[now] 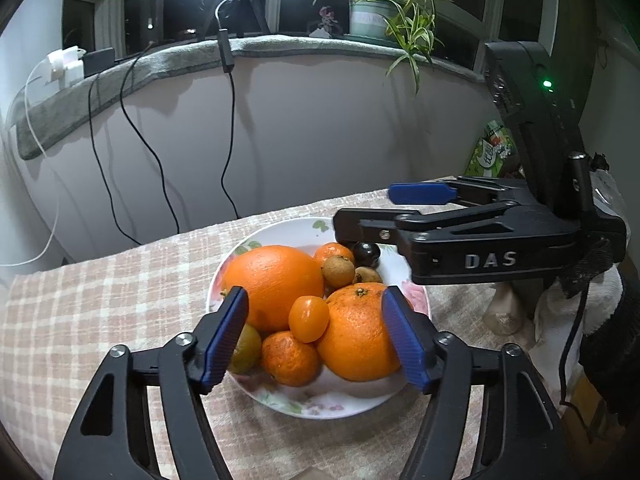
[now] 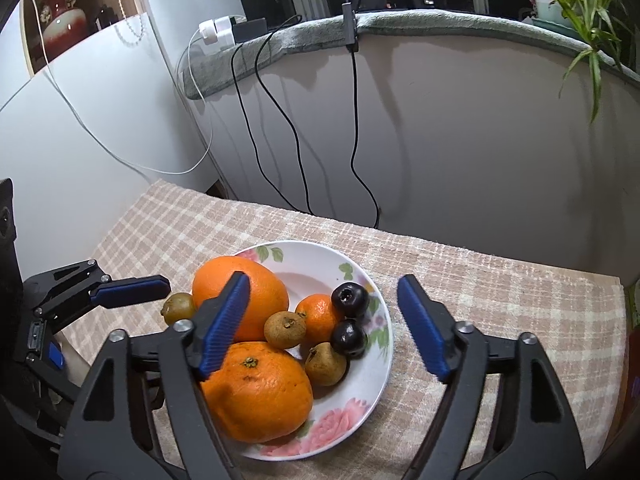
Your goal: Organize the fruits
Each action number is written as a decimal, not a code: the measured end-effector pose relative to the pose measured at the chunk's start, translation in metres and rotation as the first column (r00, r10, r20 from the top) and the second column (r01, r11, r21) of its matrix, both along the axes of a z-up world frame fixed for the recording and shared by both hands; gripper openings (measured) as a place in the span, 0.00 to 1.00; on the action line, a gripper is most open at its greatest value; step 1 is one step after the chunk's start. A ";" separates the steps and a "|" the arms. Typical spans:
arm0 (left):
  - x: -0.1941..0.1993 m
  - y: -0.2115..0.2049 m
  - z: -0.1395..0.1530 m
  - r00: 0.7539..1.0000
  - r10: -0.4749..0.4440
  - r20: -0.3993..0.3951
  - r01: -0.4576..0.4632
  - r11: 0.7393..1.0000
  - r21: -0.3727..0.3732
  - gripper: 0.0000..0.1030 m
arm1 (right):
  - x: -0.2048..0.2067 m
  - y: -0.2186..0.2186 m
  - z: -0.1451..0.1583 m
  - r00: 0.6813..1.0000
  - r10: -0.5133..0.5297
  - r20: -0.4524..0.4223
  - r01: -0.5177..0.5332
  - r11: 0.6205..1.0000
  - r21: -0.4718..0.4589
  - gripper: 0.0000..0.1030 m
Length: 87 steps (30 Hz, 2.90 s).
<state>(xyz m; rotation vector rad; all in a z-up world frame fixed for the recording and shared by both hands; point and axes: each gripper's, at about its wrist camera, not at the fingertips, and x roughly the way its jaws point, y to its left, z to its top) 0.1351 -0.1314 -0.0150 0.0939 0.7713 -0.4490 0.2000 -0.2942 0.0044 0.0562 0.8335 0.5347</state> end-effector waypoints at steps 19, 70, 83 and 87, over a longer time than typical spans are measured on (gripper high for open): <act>-0.034 0.031 0.014 0.991 0.126 0.038 -0.125 0.992 -0.035 0.75 | -0.066 -0.017 0.033 0.991 -0.080 0.110 0.079 0.997 0.009 0.96; -0.072 0.038 0.032 0.978 0.178 0.111 -0.172 0.983 -0.064 0.78 | -0.111 -0.023 0.042 0.981 -0.122 0.154 0.125 0.992 -0.009 0.98; -0.074 0.038 0.033 0.978 0.173 0.117 -0.167 0.984 -0.065 0.78 | -0.111 -0.023 0.042 0.980 -0.121 0.156 0.125 0.992 -0.010 0.98; -0.074 0.038 0.033 0.978 0.167 0.122 -0.160 0.985 -0.069 0.78 | -0.112 -0.023 0.042 0.980 -0.124 0.153 0.128 0.992 -0.010 0.98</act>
